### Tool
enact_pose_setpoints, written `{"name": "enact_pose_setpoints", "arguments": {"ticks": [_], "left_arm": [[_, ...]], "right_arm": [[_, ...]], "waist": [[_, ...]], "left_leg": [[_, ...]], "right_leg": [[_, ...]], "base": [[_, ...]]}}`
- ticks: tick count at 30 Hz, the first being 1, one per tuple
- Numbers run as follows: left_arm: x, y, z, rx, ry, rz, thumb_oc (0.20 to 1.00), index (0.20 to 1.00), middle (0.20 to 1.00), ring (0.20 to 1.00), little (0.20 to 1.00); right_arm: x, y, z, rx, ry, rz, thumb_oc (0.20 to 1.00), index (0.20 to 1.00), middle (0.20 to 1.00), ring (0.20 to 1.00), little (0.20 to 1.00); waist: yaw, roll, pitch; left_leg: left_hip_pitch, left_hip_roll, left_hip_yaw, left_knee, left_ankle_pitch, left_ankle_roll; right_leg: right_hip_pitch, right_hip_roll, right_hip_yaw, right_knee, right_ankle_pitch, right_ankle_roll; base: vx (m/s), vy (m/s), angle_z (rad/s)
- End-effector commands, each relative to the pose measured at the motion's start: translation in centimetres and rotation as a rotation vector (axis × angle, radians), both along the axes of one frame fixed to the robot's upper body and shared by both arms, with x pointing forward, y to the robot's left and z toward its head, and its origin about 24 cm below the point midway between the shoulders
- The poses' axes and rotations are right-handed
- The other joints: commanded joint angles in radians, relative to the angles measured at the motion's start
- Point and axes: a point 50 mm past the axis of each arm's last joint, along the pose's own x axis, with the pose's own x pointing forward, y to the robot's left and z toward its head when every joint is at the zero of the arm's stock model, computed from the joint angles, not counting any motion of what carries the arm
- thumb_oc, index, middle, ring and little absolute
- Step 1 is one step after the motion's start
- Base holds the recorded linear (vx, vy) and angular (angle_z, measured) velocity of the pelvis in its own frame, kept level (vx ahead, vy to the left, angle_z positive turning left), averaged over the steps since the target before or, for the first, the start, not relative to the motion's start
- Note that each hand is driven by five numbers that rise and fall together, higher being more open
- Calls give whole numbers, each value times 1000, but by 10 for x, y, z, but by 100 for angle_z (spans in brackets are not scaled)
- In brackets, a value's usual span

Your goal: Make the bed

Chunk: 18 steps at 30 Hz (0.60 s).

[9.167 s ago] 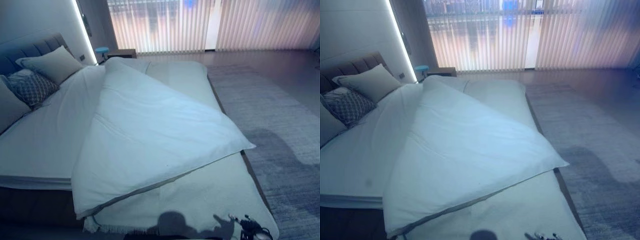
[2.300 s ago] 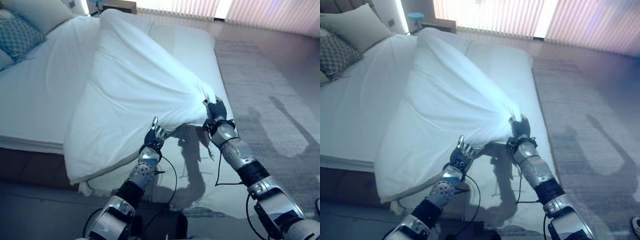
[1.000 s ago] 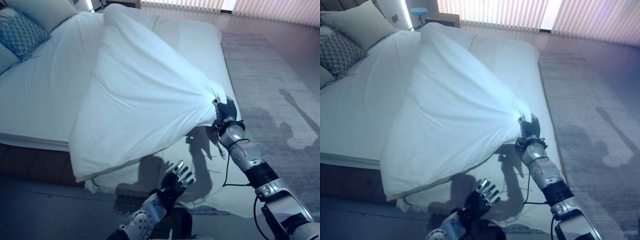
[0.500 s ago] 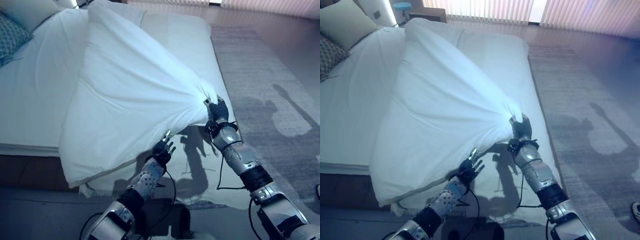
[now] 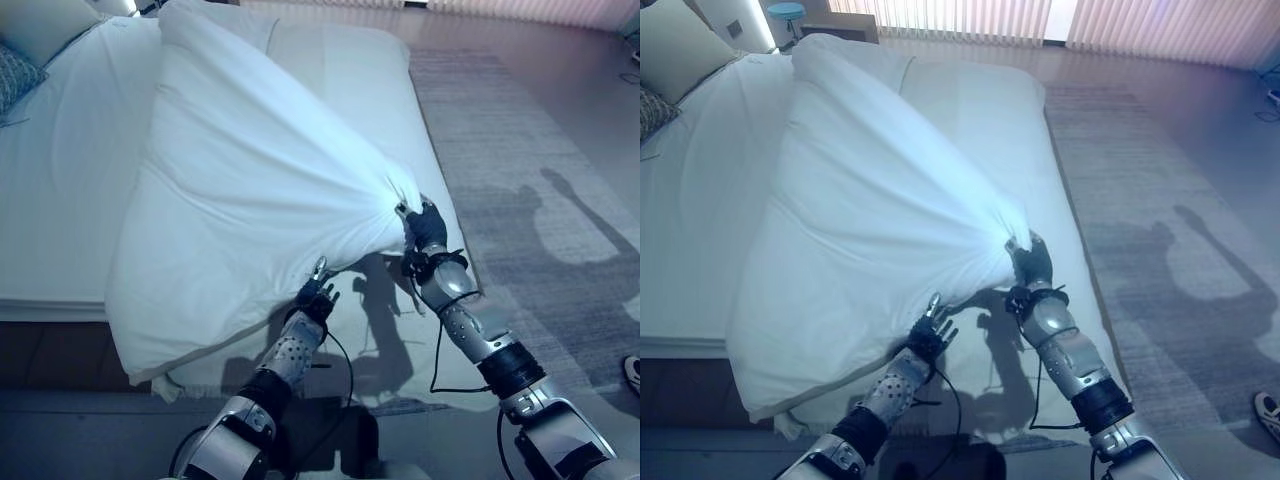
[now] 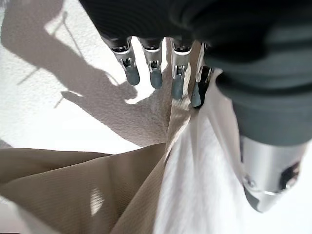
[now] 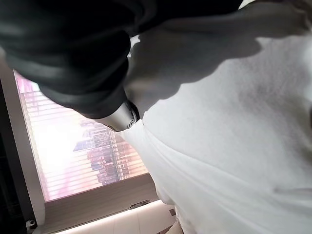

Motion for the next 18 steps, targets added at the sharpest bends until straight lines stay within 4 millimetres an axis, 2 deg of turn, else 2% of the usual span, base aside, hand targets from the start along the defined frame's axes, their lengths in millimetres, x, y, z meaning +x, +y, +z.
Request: {"name": "enact_pose_setpoints", "arguments": {"ticks": [1, 9, 11, 15, 18], "left_arm": [[17, -29, 24, -29, -52, -19, 1000, 1000, 1000, 1000, 1000], [21, -19, 33, -131, -75, 118, 1000, 1000, 1000, 1000, 1000], [24, -7, 37, -144, -83, 195, 1000, 1000, 1000, 1000, 1000], [24, 2, 36, -161, -75, 252, 1000, 1000, 1000, 1000, 1000], [24, 16, 38, -193, -100, 315, 1000, 1000, 1000, 1000, 1000]], "right_arm": [[-17, -27, 59, 129, -342, -72, 200, 200, 200, 200, 200], [-24, -36, 49, 158, -330, -131, 200, 200, 200, 200, 200], [-27, -46, 40, 172, -303, -187, 200, 200, 200, 200, 200], [-30, -53, 29, 184, -265, -229, 200, 200, 200, 200, 200], [-31, -62, 11, 181, -200, -280, 200, 200, 200, 200, 200]], "waist": [[-60, 16, -51], [-57, 11, -55], [-55, 10, -58], [-54, 10, -63], [-43, 8, -71]], "left_leg": [[47, -14, 26, 1, -100, -7], [55, -13, 17, 1, -104, -10], [57, -13, 12, 1, -106, -12], [63, -14, 0, 1, -109, -12], [72, -14, -10, 1, -113, -14]], "right_leg": [[-15, 53, 38, 20, -28, 33], [4, 51, 24, 15, -35, 31], [12, 48, 11, 18, -42, 29], [20, 46, -6, 31, -53, 27], [29, 45, -24, 42, -61, 23]], "base": [[8, -12, -5], [2, -2, -1], [6, -14, 2], [22, -25, 6], [17, -24, 16]]}}
